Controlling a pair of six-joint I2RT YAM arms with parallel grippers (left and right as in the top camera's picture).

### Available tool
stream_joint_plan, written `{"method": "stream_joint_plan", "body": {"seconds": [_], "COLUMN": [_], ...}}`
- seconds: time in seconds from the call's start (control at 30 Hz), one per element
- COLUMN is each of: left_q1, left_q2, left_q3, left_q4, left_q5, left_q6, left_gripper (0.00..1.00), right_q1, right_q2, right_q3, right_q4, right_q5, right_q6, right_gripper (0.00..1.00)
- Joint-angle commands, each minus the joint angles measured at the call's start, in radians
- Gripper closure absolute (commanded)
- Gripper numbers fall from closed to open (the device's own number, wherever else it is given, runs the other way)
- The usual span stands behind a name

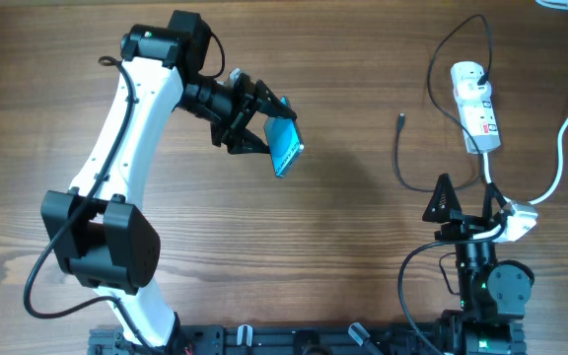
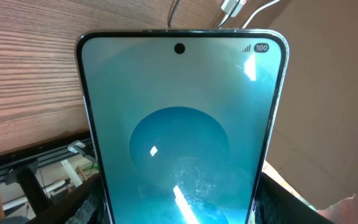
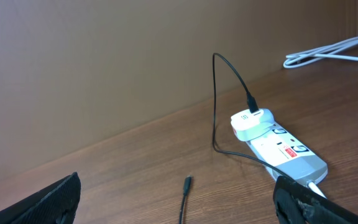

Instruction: Plug charger to phone and switch on socket

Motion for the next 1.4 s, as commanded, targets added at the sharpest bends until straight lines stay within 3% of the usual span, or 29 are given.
{"method": "stream_joint_plan", "body": {"seconds": [0.0,0.13,0.37,0.47,0.53,0.6,0.77,0.8,0.87,1.03,1.23,1.37], "left_q1": [0.001,0.001,0.001,0.000,0.000,0.000,0.000,0.000,0.000,0.000,0.000,0.000], "left_q2": [-0.005,-0.005,-0.005,-0.005,-0.005,-0.005,-0.005,-0.005,-0.005,-0.005,-0.005,-0.005], "left_q3": [0.026,0.026,0.026,0.026,0.026,0.026,0.026,0.026,0.026,0.026,0.026,0.026], "left_q4": [0.002,0.003,0.037,0.072,0.103,0.137,0.180,0.180,0.180,0.179,0.179,0.179], "left_q5": [0.032,-0.084,-0.429,-0.496,-0.525,-0.525,-0.544,-0.546,-0.546,-0.546,-0.502,-0.440], "left_q6": [-0.005,-0.005,0.018,0.018,0.018,0.018,0.018,0.018,0.018,0.016,0.009,-0.035], "left_gripper": [0.64,0.65,0.64,0.64,0.64,0.64,0.64,0.63,0.64,0.64,0.64,0.63], "right_q1": [0.000,0.000,0.000,0.000,0.000,0.000,0.000,0.001,0.001,0.001,0.005,0.122], "right_q2": [-0.009,-0.009,-0.009,-0.009,-0.009,0.005,0.016,0.016,0.016,0.142,0.524,0.691], "right_q3": [-0.001,-0.001,-0.001,-0.001,-0.001,-0.001,-0.001,-0.001,-0.001,0.103,0.392,0.479], "right_q4": [0.003,0.003,0.003,0.008,0.002,0.023,0.037,0.038,0.031,-0.105,-0.306,-0.270], "right_q5": [0.013,0.013,0.013,0.008,-0.030,-0.243,-0.479,-0.535,-0.631,-0.594,-0.629,-0.735], "right_q6": [-0.018,-0.018,-0.018,0.003,0.200,0.439,0.668,0.626,0.412,0.222,0.099,0.092], "right_gripper": [0.00,0.00,0.01,0.00,0.00,0.00,0.00,0.00,0.01,0.01,0.01,0.01]}}
